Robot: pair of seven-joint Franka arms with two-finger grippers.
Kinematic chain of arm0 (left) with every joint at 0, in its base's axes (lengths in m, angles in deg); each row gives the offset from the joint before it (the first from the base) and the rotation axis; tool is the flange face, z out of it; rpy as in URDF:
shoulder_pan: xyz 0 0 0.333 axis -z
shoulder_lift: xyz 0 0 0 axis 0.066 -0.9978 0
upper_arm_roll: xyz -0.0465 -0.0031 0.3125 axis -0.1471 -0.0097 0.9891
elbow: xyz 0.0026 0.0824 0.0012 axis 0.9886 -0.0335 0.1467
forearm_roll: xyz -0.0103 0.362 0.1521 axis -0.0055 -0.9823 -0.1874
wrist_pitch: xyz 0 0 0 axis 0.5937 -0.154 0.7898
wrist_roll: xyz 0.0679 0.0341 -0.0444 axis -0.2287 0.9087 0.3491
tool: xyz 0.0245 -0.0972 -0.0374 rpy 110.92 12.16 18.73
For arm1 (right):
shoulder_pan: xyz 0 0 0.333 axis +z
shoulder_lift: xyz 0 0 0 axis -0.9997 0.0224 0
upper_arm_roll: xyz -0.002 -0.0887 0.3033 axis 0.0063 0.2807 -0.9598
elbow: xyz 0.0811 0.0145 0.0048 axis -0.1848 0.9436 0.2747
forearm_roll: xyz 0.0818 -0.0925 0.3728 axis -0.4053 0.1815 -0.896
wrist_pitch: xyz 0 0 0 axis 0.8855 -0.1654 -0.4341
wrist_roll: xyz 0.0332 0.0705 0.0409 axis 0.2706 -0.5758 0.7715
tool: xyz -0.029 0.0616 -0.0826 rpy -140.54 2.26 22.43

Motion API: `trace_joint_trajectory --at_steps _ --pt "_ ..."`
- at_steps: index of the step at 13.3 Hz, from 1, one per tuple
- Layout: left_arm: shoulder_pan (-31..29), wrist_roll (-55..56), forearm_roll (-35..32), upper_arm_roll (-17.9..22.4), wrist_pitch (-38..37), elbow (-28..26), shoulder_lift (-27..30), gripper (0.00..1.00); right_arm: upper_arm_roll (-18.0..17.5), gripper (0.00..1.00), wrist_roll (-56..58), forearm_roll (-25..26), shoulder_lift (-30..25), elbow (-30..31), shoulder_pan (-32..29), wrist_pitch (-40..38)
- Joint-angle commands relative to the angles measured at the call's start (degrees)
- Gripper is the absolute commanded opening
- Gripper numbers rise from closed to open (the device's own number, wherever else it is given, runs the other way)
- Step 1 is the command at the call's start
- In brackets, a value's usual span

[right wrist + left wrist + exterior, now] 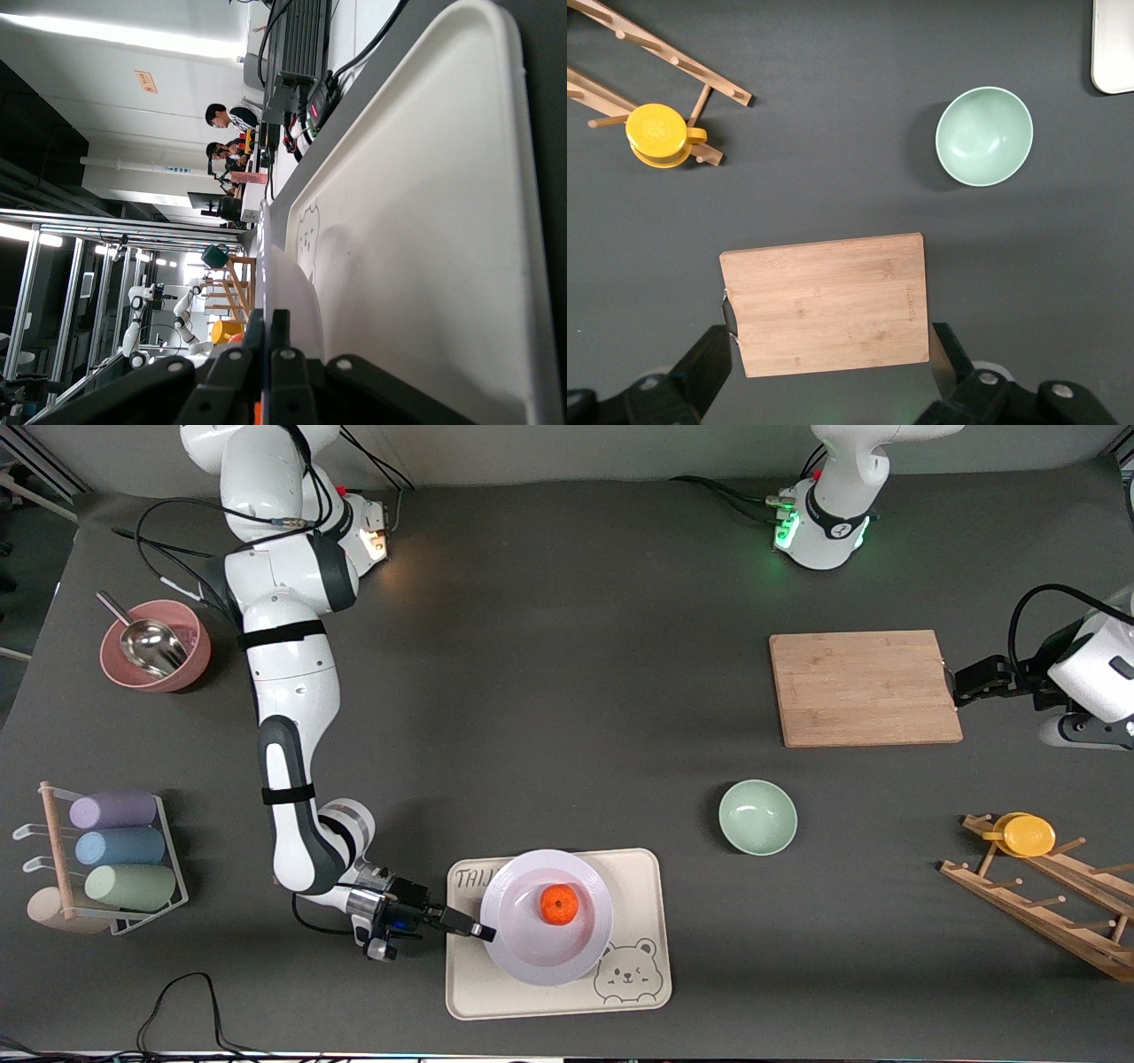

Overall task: Place orange and plate with both arms
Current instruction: 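Adjust the plate on the tray and open the right gripper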

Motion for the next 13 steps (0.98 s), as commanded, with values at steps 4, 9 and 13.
trace_joint_trajectory --at_steps 4,9,13 --pt "0.1 -0.8 -0.7 -0.1 -1.3 -0.1 0.9 1.0 -1.0 0.0 3.8 -1.0 3.1 -2.1 -0.6 1.1" --pt "0.1 -0.8 -0.7 -0.1 -1.3 -0.1 0.8 1.0 -1.0 0.33 3.9 -1.0 3.1 -2.0 -0.6 1.6" --pt "0.1 -0.8 -0.7 -0.1 -1.4 -0.2 0.9 1.0 -1.0 1.0 3.9 -0.9 2.5 -2.0 -0.6 1.7"
